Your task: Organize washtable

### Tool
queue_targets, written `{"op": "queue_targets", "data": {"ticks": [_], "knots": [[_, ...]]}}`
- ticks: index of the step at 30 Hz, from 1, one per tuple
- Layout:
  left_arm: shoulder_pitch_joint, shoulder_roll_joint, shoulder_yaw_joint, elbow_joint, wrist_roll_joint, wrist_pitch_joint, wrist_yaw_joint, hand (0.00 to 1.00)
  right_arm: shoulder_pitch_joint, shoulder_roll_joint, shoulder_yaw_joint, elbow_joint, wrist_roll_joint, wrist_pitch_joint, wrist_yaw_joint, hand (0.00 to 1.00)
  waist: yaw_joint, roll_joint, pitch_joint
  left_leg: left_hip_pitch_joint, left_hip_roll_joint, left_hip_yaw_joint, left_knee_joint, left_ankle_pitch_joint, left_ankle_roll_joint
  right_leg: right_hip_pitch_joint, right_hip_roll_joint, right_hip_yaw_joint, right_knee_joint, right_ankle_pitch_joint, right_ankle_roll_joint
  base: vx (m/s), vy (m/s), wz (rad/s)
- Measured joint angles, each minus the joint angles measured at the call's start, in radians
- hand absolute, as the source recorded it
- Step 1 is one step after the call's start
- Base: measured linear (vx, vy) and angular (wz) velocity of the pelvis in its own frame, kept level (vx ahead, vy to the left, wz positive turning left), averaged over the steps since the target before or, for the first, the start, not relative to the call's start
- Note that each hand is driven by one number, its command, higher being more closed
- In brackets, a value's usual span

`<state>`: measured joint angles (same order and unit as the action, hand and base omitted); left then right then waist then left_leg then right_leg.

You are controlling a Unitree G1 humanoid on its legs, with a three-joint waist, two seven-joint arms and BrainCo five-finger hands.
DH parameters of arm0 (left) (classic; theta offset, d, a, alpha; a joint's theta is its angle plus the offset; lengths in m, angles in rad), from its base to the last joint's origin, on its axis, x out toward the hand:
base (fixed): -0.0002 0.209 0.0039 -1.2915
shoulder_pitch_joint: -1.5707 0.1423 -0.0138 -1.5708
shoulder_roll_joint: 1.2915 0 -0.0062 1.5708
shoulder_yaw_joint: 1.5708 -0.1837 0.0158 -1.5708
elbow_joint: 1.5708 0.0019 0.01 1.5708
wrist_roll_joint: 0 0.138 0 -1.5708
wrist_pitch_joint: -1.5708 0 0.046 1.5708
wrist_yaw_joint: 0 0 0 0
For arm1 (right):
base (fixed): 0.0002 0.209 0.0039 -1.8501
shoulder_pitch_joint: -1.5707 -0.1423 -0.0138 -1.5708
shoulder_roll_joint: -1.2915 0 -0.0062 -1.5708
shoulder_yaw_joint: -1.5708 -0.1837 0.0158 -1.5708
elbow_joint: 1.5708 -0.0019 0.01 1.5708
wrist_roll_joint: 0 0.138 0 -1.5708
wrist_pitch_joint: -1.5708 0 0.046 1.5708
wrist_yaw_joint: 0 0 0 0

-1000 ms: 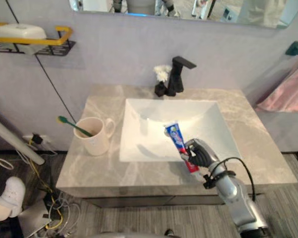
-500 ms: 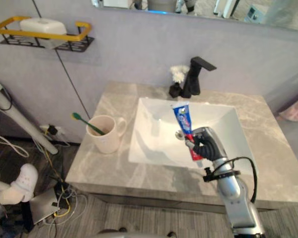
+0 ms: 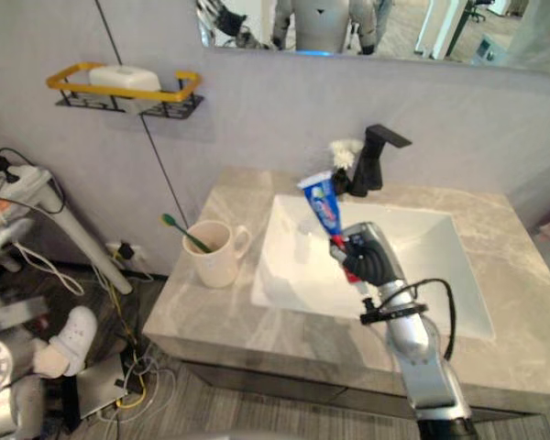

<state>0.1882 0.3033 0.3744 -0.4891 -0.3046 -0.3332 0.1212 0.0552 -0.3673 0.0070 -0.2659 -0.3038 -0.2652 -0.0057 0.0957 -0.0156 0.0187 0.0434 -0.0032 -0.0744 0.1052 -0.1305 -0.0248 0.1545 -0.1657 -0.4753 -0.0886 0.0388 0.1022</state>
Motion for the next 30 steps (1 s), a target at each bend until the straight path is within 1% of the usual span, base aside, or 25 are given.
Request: {"op": "queue_targets", "data": {"ticks": [1, 3, 6, 10, 12, 15, 18, 19, 20, 21, 25, 27, 30], "knots": [[0.0, 0.001, -0.025, -0.005, -0.012, 0.002, -0.016, 0.0, -0.009, 0.0, 0.007, -0.004, 0.001, 0.001, 0.0, 1.0, 0.0, 0.0, 0.0, -0.001, 0.0, 0.0, 0.0, 0.001, 0.0, 0.0, 0.0, 0.0, 0.0, 0.0, 0.0, -0.04, -0.001, 0.0], [-0.002, 0.016, -0.111, -0.015, -0.045, 0.007, -0.071, 0.0, -0.033, 0.0, 0.018, -0.037, 0.004, 0.003, 0.0, 1.0, -0.001, 0.0, 0.0, 0.0, 0.001, -0.001, -0.001, 0.004, 0.0, 0.0, 0.002, 0.0, 0.001, 0.0, 0.0, -0.04, 0.0, 0.0], [-0.026, 0.055, -0.184, -0.015, -0.081, 0.023, -0.103, 0.0, -0.088, -0.001, 0.047, -0.043, 0.024, 0.004, 0.0, 1.0, -0.004, -0.004, -0.001, 0.001, 0.002, 0.0, -0.002, 0.008, -0.001, 0.0, 0.005, 0.001, 0.001, 0.0, 0.0, 0.0, 0.0, 0.0], [-0.066, 0.088, -0.249, -0.015, -0.099, 0.042, -0.121, 0.0, -0.142, -0.013, 0.078, -0.043, 0.026, 0.008, -0.008, 1.0, -0.004, -0.004, -0.001, 0.004, 0.002, 0.001, -0.003, 0.01, -0.001, 0.0, 0.006, 0.003, 0.002, 0.0, 0.0, 0.0, 0.003, -0.01], [-0.088, 0.113, -0.299, -0.014, -0.134, 0.051, -0.123, 0.0, -0.173, -0.019, 0.104, -0.043, 0.026, 0.009, -0.014, 1.0, -0.004, -0.006, -0.001, 0.007, 0.003, 0.006, -0.003, 0.01, -0.002, 0.0, 0.007, 0.009, 0.003, 0.0, 0.0, -0.01, 0.016, -0.07], [-0.121, 0.13, -0.348, -0.008, -0.163, 0.068, -0.134, 0.0, -0.198, -0.026, 0.129, -0.043, 0.026, 0.01, -0.015, 1.0, -0.005, -0.01, -0.001, 0.01, 0.003, 0.01, -0.004, 0.01, -0.001, 0.0, 0.007, 0.013, 0.004, 0.001, 0.0, -0.01, 0.017, -0.05], [-0.158, 0.163, -0.405, 0.031, -0.185, 0.089, -0.148, 0.0, -0.229, -0.036, 0.162, -0.043, 0.025, 0.014, -0.015, 1.0, -0.006, -0.014, -0.001, 0.025, 0.004, 0.022, -0.019, 0.016, -0.001, 0.001, 0.006, 0.026, 0.006, 0.001, 0.0, -0.01, 0.02, -0.1], [-0.177, 0.176, -0.432, 0.057, -0.204, 0.101, -0.162, 0.0, -0.241, -0.035, 0.176, -0.042, 0.026, 0.015, -0.016, 1.0, -0.012, -0.019, -0.001, 0.031, 0.004, 0.023, -0.036, 0.025, -0.002, -0.001, 0.005, 0.026, 0.006, 0.001, 0.0, -0.01, 0.012, -0.06], [-0.182, 0.182, -0.442, 0.065, -0.205, 0.106, -0.164, 0.0, -0.248, -0.036, 0.183, -0.042, 0.026, 0.016, -0.016, 1.0, -0.017, -0.021, -0.001, 0.031, 0.004, 0.023, -0.037, 0.026, -0.003, -0.001, 0.006, 0.026, 0.006, 0.001, 0.0, 0.0, 0.0, 0.0], [-0.192, 0.196, -0.47, 0.087, -0.215, 0.12, -0.165, 0.0, -0.266, -0.036, 0.203, -0.042, 0.026, 0.019, -0.016, 1.0, -0.026, -0.026, -0.001, 0.032, 0.005, 0.024, -0.037, 0.026, -0.003, -0.001, 0.006, 0.027, 0.007, 0.001, 0.0, -0.02, 0.007, -0.04], [-0.249, 0.208, -0.544, 0.149, -0.248, 0.14, -0.169, 0.0, -0.29, -0.037, 0.227, -0.041, 0.027, 0.024, -0.016, 1.0, -0.029, -0.03, 0.0, 0.036, 0.005, 0.033, -0.038, 0.026, -0.003, -0.003, 0.006, 0.036, 0.009, 0.001, 0.0, -0.01, 0.014, -0.06], [-0.297, 0.215, -0.583, 0.176, -0.26, 0.154, -0.182, 0.0, -0.301, -0.037, 0.25, -0.041, 0.028, 0.026, -0.016, 1.0, -0.03, -0.03, 0.0, 0.04, 0.006, 0.037, -0.041, 0.026, -0.003, -0.003, 0.006, 0.039, 0.01, 0.001, 0.0, -0.02, 0.015, -0.04], [-0.339, 0.217, -0.63, 0.198, -0.286, 0.162, -0.185, 0.0, -0.321, -0.045, 0.286, -0.041, 0.029, 0.03, -0.016, 1.0, -0.033, -0.03, 0.0, 0.04, 0.007, 0.04, -0.044, 0.026, -0.003, -0.005, 0.006, 0.041, 0.01, 0.001, 0.0, 0.0, 0.0, 0.0]]}}
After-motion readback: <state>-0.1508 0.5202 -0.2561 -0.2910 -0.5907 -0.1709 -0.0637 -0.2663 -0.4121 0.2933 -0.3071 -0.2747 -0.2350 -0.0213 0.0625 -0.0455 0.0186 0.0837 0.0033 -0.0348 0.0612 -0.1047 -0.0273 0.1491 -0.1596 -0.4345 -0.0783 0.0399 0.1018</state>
